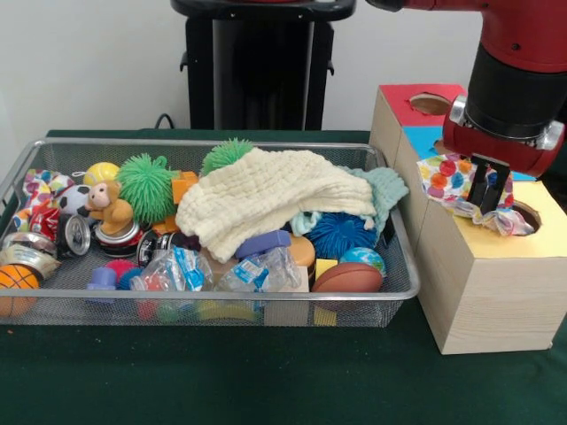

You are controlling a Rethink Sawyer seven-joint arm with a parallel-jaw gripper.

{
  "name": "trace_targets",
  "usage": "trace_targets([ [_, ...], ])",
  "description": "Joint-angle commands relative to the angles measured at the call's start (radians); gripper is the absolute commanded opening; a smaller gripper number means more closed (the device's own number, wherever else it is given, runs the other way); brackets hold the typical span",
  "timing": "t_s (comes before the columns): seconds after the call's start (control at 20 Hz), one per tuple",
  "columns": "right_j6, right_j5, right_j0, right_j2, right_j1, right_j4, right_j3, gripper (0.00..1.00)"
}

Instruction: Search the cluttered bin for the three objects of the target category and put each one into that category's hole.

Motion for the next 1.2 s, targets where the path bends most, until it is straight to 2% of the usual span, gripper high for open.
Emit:
trace_targets([
  [0.05, 0.046, 0.130, -0.020, 0.157, 0.019, 0.066, 0.040, 0.00],
  [0.15, 0.056, 0.124, -0.022, 0.179, 0.010, 0.090, 0.032, 0.00],
  [0.3, 0.051, 0.057, -0.034, 0.221, -0.006, 0.137, 0.047, 0.00],
  [0.4, 0.039, -0.015, -0.034, 0.229, -0.008, 0.141, 0.044, 0.00],
  [0.55, 0.043, -0.026, -0.031, 0.234, -0.011, 0.150, 0.039, 0.00],
  [0.75, 0.062, -0.015, -0.022, 0.212, 0.015, 0.120, -0.019, 0.00],
  [0.9, 0.067, -0.052, -0.013, 0.148, 0.056, 0.041, -0.069, 0.00],
  [1.0, 0.078, -0.058, -0.008, 0.124, 0.068, 0.020, -0.080, 0.00],
  [1.2, 0.093, -0.020, -0.003, 0.104, 0.046, -0.002, -0.084, 0.00],
])
